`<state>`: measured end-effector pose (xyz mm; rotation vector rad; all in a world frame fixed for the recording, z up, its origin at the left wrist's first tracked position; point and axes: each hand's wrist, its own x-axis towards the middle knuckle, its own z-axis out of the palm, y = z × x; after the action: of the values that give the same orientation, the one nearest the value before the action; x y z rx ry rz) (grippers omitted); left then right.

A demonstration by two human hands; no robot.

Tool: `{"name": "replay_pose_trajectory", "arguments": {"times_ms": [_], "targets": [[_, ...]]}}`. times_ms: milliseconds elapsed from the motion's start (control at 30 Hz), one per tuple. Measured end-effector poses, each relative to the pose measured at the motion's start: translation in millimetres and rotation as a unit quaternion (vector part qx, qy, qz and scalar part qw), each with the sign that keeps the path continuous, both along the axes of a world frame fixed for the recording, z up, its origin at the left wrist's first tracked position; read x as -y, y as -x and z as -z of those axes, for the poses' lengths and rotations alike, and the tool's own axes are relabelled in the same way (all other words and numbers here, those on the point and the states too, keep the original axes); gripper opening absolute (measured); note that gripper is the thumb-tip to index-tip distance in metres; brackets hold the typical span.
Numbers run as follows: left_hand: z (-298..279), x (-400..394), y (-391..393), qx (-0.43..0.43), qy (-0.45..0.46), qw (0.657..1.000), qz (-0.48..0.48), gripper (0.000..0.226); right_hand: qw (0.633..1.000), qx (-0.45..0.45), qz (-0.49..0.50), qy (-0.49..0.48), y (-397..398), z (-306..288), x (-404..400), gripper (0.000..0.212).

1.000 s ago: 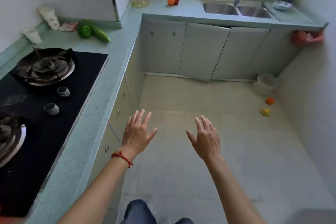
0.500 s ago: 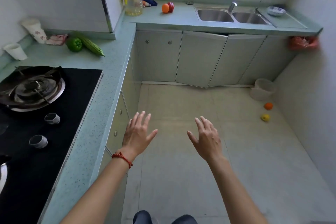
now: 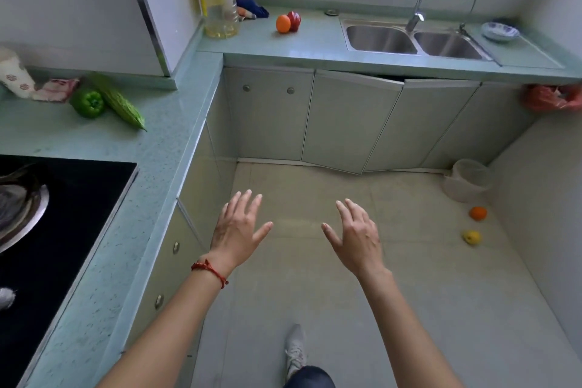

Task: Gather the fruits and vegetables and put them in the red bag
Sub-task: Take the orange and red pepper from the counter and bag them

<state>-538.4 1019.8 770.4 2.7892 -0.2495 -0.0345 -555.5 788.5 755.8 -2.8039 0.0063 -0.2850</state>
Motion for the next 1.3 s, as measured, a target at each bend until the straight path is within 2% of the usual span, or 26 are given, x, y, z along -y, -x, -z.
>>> {"name": "replay_pose_trajectory", "arguments": {"times_ms": [200,333,500,933,1300], "targets": [[-14.1,36.0,-92.1,0.002,0.004,1.000,-0.018,0.077,1.000,0.004,-0.013,0.002,-99.5,-13.2,35.0,0.058],[-14.6,45.9,-145.1,0.000,0.000,1.000,-0.028,0.067,1.000,-0.003,-0.018,0.008,-154.3,-15.3,45.9,0.062],[-10.8,49.0,-218.5,0.002,0.002,0.999,-0.035,0.083,0.999,-0.022,-0.029,0.001,-228.1,-9.5,49.6,0.057],[-20.5,30.2,-467.3,0.037,-0.010,0.999,-0.013,0.060,0.999,-0.040,-0.023,0.003,-469.7,-25.4,24.7,0.058],[-9.6,40.3,-633.6,0.011,-0.049,0.999,-0.003,0.064,0.997,-0.076,-0.018,-0.005,-630.4,-18.3,33.9,0.058]]}}
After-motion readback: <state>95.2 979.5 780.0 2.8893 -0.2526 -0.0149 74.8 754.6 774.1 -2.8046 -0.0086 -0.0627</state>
